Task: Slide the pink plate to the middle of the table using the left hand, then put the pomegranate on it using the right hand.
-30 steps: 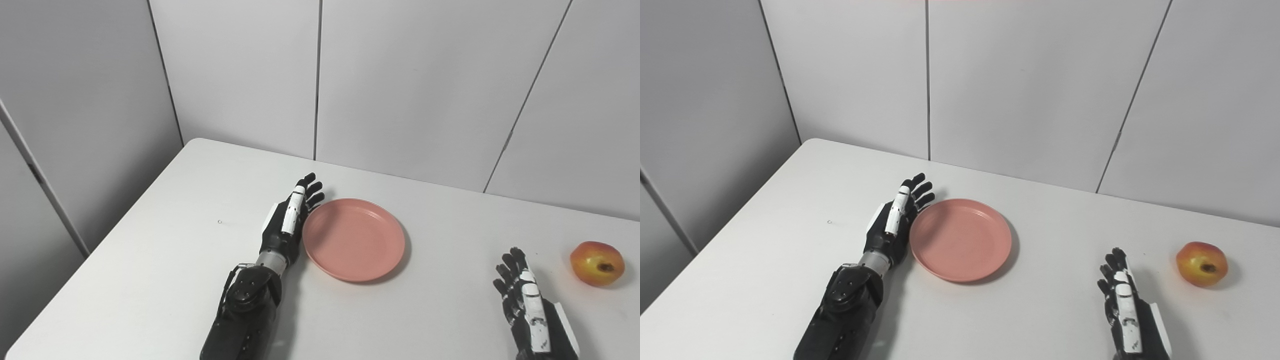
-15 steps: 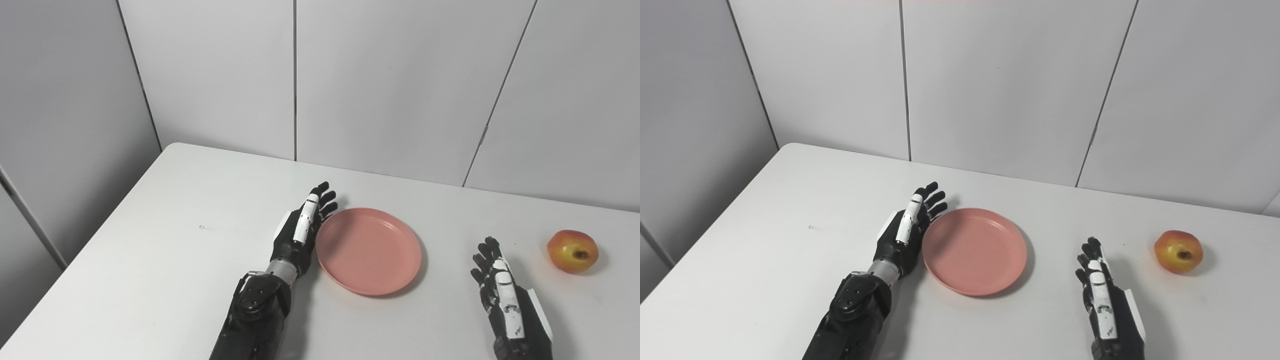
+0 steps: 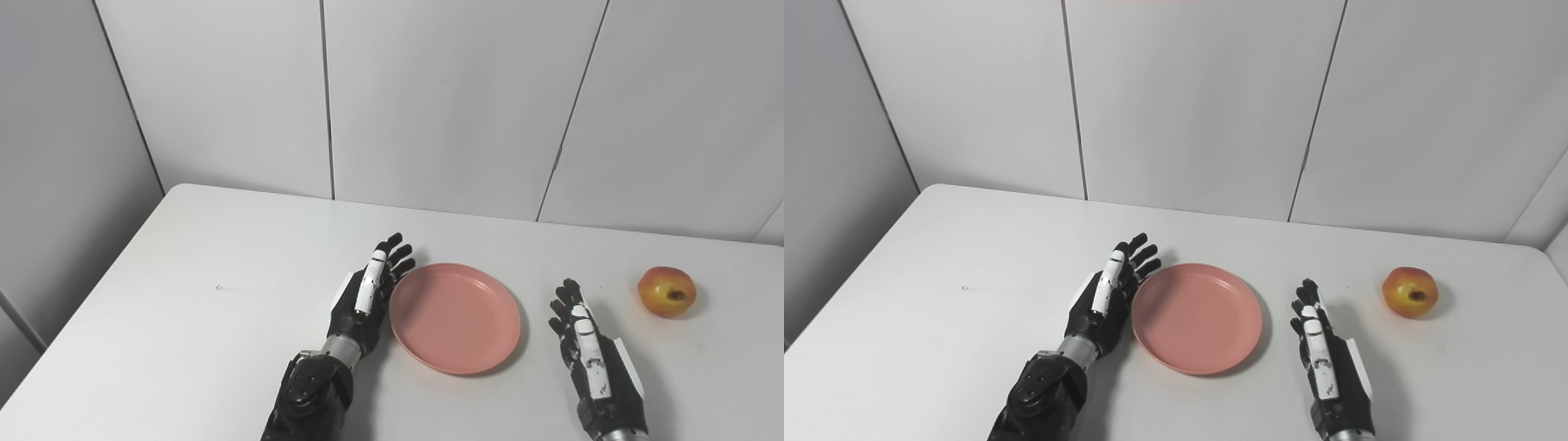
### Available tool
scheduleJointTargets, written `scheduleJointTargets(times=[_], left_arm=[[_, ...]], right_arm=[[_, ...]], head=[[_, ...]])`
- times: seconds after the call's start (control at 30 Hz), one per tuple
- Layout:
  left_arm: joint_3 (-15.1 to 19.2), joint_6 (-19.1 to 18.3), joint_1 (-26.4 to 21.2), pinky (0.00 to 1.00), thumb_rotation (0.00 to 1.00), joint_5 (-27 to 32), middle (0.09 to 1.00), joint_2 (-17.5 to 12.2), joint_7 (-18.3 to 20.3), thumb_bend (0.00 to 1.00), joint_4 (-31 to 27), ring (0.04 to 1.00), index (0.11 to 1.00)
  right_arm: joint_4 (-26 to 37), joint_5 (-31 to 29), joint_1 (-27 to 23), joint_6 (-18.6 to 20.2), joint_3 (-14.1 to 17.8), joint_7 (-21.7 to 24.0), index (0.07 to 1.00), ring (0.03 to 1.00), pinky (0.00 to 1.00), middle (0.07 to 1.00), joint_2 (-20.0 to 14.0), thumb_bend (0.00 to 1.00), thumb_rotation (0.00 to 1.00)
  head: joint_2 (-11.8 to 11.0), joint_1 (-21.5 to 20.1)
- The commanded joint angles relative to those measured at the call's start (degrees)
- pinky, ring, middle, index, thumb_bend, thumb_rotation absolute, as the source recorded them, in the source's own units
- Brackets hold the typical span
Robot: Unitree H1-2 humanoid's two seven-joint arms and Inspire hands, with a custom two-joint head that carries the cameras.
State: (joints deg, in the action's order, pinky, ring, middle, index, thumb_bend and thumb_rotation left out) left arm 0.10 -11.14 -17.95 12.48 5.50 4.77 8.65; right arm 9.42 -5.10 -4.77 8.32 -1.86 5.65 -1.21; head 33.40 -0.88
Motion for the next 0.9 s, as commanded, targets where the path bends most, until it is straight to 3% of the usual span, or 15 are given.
scheduleJointTargets(times=[0.0, 0.47, 0.87], left_arm=[[-0.3, -1.3, 0.3, 0.93, 1.0, 1.0, 0.932, 0.6, 0.7, 0.43, -1.3, 0.92, 0.924], [1.1, -0.6, 1.9, 0.95, 1.0, 2.3, 0.949, -0.9, 2.3, 0.43, -2.0, 0.94, 0.936], [1.6, -0.5, 2.5, 0.95, 1.0, 2.8, 0.949, -1.6, 3.0, 0.43, -2.2, 0.939, 0.939]], right_arm=[[2.4, -0.1, -1.7, 0.0, 0.1, -0.5, 1.0, 0.999, 1.0, 1.0, 0.5, 0.29, 1.0], [2.3, 0.7, -2.2, 0.4, -0.2, -1.4, 1.0, 0.994, 1.0, 1.0, 1.5, 0.32, 1.0], [5.0, 0.6, -2.4, 1.8, 0.6, -2.5, 0.989, 0.981, 1.0, 0.993, 1.5, 0.33, 1.0]], head=[[0.2, -1.0], [0.4, -5.9], [-0.9, -11.5]])
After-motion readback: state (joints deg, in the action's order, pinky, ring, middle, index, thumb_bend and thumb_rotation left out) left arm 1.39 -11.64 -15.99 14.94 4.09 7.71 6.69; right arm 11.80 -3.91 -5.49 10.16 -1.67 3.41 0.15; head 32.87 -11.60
